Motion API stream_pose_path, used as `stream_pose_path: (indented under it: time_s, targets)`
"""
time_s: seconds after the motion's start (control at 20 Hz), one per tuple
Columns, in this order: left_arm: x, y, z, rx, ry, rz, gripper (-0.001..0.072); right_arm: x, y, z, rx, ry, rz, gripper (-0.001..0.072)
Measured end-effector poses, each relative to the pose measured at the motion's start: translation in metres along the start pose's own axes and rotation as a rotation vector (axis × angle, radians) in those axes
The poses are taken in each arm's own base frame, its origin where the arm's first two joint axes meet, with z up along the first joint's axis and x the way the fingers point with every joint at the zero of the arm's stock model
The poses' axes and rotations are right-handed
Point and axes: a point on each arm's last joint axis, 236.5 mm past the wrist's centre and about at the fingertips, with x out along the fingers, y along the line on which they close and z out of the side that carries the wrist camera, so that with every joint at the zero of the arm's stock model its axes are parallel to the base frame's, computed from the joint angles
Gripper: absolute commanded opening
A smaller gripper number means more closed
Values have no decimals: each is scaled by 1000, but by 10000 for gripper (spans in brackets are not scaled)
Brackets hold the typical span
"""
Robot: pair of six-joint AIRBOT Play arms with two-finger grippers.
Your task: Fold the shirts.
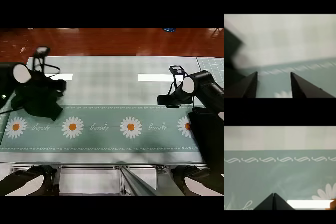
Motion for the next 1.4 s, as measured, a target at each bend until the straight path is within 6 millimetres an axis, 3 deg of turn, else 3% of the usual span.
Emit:
stream_pose_path:
  time_s: [0.1, 0.15, 0.2, 0.25, 0.4, 0.5, 0.7, 0.85, 0.9, 0.95, 1.1, 1.2, 1.3, 1.4]
  targets:
    - [-16, 55, 27, -79, -85, 121, 509, 0, 2, 6, 1, -27, 8, 23]
    - [-20, 81, 30, -140, -97, 164, 509, 0, 3, 11, 1, -48, 14, 69]
    - [-20, 105, 29, -205, -103, 195, 509, -1, 5, 15, 1, -65, 19, 272]
    - [-18, 129, 23, -278, -94, 217, 510, -1, 5, 19, 2, -79, 23, 413]
    - [3, 179, -1, -448, -36, 220, 510, -1, 6, 24, -5, -103, 27, 413]
    - [24, 194, -18, -500, 18, 197, 510, -1, 6, 25, -9, -105, 25, 408]
    - [74, 195, -54, -526, 173, 148, 509, -1, 5, 22, 3, -92, 19, 408]
    - [100, 188, -77, -531, 271, 121, 492, 0, 4, 18, 20, -79, 17, 408]
    - [106, 187, -81, -534, 286, 116, 304, 0, 5, 17, 25, -73, 19, 408]
    - [110, 186, -84, -535, 300, 109, 50, 0, 5, 16, 30, -69, 19, 408]
    - [111, 179, -87, -520, 337, 77, 19, -6, 6, 19, 56, -70, 25, 408]
    - [101, 162, -77, -516, 348, 1, 19, -18, 6, 24, 67, -88, 33, 408]
    - [81, 143, -32, -519, 217, -107, 19, -35, 7, 29, 79, -126, 47, 408]
    - [46, 120, 18, -517, 57, -226, 19, -57, 5, 32, 88, -176, 63, 408]
